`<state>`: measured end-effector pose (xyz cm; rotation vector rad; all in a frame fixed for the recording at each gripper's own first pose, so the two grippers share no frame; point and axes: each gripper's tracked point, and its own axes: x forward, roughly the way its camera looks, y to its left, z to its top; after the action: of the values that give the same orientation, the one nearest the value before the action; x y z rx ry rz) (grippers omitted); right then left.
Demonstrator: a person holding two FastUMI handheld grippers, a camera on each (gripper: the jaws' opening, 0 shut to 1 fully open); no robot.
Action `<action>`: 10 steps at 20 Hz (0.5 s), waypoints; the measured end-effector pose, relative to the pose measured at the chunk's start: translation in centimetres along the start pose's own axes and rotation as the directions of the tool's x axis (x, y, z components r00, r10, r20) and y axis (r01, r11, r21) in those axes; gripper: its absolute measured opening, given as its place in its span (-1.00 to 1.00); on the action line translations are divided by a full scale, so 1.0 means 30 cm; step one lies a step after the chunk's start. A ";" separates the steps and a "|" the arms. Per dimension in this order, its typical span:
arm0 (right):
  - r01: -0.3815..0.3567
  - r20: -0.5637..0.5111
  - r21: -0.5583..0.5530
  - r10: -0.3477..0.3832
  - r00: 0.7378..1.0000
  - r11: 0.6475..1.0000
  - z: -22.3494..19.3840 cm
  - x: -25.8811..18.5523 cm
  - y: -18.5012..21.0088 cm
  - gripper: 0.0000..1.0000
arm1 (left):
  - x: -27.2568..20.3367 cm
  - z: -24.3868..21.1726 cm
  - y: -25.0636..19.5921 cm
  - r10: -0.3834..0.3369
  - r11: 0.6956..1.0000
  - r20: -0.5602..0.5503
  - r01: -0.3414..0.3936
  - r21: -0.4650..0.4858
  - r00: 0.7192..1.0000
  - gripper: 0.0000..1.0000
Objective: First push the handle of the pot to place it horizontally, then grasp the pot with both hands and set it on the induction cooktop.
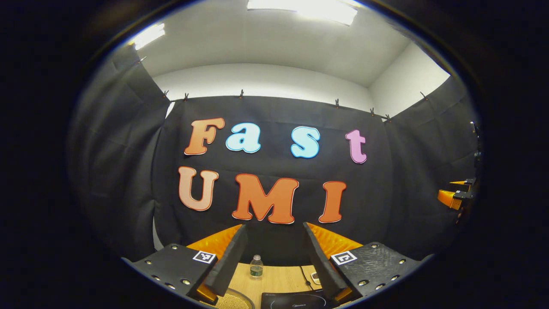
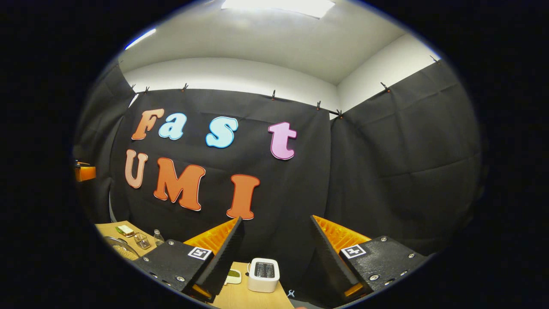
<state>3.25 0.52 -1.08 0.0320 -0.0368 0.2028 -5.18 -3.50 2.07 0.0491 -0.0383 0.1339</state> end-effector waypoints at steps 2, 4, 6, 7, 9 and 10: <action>-0.026 -0.025 0.009 0.026 0.999 1.000 -0.048 0.012 0.038 0.88 | -0.023 -0.034 0.047 0.034 0.999 -0.036 -0.034 0.020 0.999 0.62; -0.058 -0.047 0.013 0.059 0.997 0.998 -0.088 0.022 0.118 0.88 | -0.036 -0.069 0.105 0.062 0.998 -0.071 -0.060 0.030 0.996 0.62; -0.062 -0.056 0.007 0.062 0.997 0.998 -0.104 0.027 0.161 0.88 | -0.037 -0.119 0.171 0.070 0.997 -0.114 -0.068 0.026 0.991 0.62; -0.058 -0.057 0.008 0.058 0.997 0.998 -0.108 0.023 0.182 0.88 | -0.031 -0.150 0.201 0.067 0.998 -0.138 -0.064 0.022 0.988 0.62; -0.045 -0.072 0.015 0.046 0.996 0.999 -0.127 0.012 0.243 0.88 | -0.017 -0.220 0.255 0.043 0.999 -0.198 -0.038 0.029 0.979 0.65; -0.037 -0.081 0.017 0.039 0.996 0.999 -0.135 0.007 0.272 0.88 | -0.011 -0.259 0.278 0.020 0.999 -0.232 -0.012 0.036 0.973 0.75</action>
<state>1.96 8.71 -4.90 0.0381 0.0455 0.2423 -6.36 5.10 -5.31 0.0669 0.1973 0.1555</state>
